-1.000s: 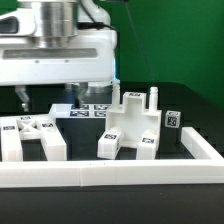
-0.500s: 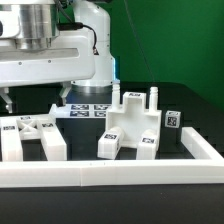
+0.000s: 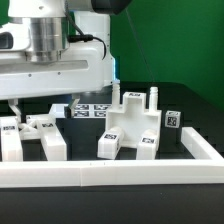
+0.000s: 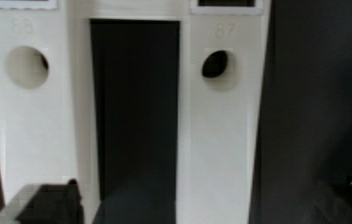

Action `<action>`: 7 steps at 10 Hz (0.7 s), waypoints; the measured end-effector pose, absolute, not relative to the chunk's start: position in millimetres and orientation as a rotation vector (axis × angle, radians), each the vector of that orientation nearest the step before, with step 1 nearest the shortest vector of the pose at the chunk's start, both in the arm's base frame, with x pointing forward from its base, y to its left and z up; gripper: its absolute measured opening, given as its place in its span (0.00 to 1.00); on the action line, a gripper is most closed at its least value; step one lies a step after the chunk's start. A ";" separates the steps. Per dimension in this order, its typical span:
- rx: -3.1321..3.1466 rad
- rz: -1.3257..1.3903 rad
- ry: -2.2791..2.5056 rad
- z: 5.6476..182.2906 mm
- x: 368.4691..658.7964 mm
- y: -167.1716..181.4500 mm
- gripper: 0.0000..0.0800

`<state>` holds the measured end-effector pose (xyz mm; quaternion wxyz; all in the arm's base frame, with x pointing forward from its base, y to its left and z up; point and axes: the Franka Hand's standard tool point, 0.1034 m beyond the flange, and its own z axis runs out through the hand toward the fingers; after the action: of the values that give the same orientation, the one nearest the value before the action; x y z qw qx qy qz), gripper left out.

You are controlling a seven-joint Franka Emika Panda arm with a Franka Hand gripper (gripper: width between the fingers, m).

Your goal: Assemble chair

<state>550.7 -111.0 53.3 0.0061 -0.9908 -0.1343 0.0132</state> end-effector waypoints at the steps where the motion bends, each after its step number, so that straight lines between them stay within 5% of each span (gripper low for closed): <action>1: -3.101 0.054 -0.423 46.8 548.6 -111.0 0.81; 7: -3.096 0.093 -0.450 19.7 548.1 -100.1 0.81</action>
Offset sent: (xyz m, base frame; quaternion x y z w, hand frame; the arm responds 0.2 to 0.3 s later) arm 0.0125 0.0141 -0.0168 -0.0107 0.0143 0.0003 0.9998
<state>548.1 -100.1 19.7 0.0059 -0.9891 -0.1439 0.0296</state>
